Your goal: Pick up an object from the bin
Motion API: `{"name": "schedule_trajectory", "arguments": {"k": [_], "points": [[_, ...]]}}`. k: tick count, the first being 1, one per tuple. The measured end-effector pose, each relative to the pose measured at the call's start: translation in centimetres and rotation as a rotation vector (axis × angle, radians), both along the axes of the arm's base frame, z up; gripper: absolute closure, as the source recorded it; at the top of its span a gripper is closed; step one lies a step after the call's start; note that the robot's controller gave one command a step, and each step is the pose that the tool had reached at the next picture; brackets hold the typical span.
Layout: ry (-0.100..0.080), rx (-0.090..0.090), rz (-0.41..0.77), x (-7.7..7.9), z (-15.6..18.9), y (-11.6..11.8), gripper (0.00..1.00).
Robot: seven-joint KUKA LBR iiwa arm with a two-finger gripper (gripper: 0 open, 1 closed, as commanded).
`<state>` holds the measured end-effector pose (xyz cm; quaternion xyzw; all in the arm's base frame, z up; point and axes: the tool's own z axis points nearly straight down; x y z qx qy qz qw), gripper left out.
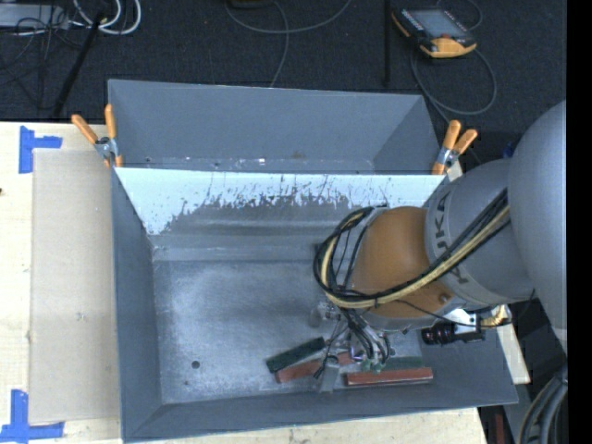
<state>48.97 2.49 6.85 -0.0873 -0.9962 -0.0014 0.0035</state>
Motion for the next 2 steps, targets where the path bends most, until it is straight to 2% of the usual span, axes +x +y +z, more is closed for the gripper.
{"name": "schedule_trajectory", "arguments": {"k": [1,2], "points": [[-0.004,-0.001,0.0,0.3,0.3,-0.2,1.0],[-0.015,-0.002,0.124,2.9,12.1,2.2,1.0]]}}
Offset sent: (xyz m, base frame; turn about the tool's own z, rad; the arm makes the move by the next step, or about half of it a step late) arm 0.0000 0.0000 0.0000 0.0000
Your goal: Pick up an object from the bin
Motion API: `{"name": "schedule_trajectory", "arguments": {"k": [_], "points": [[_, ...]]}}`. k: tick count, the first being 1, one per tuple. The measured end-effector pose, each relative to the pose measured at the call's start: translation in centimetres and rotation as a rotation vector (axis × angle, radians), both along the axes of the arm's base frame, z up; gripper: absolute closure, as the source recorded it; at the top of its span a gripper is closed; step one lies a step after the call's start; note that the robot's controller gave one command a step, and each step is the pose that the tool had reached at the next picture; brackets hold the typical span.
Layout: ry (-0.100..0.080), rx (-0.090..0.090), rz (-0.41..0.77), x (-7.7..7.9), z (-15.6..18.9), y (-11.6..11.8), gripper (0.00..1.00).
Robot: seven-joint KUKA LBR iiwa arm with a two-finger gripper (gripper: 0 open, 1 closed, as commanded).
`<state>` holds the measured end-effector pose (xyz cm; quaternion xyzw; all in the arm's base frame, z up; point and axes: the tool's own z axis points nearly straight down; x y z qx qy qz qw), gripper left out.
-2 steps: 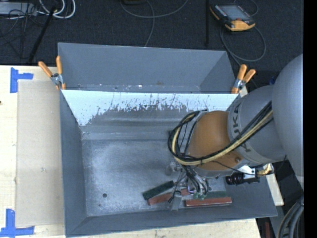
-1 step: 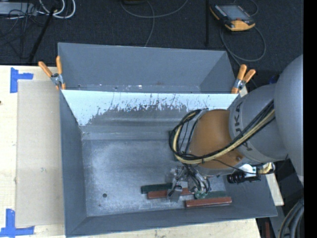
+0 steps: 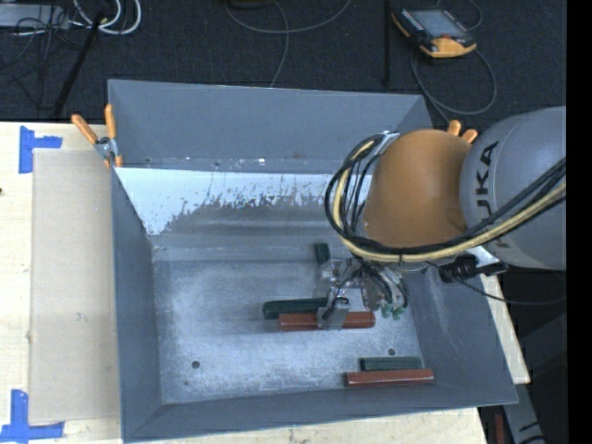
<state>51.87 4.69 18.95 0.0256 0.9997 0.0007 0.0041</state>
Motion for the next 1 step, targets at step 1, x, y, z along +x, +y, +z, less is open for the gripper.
{"name": "schedule_trajectory", "arguments": {"k": [1], "points": [[-0.001,-0.004,0.236,1.63,14.0,-6.02,1.0]]}}
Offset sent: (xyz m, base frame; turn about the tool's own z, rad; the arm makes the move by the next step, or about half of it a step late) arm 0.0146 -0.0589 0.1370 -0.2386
